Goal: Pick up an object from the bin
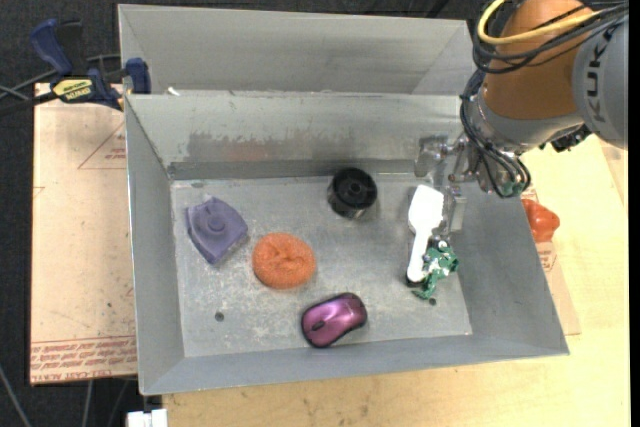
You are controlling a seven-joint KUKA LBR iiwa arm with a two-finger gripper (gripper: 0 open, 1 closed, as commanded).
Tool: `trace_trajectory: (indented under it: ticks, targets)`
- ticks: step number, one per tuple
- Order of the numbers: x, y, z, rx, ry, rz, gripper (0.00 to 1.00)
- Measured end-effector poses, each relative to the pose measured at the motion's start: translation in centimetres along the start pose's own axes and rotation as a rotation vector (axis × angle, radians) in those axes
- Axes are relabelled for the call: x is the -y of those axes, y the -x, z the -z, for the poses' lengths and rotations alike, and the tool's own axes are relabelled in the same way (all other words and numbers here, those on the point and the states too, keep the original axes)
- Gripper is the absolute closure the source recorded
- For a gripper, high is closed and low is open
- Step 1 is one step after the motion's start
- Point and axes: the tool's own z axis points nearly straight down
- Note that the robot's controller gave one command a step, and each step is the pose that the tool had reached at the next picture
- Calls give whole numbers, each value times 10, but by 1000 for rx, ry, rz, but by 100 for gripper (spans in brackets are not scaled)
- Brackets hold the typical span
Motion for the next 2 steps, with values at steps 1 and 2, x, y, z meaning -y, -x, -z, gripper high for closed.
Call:
trace_trajectory:
  ticks: [1, 2]
  targets:
    - [0, 1, 5, 7, -1, 1, 0]
    - [0, -13, -25, 13, -2, 65, 0]
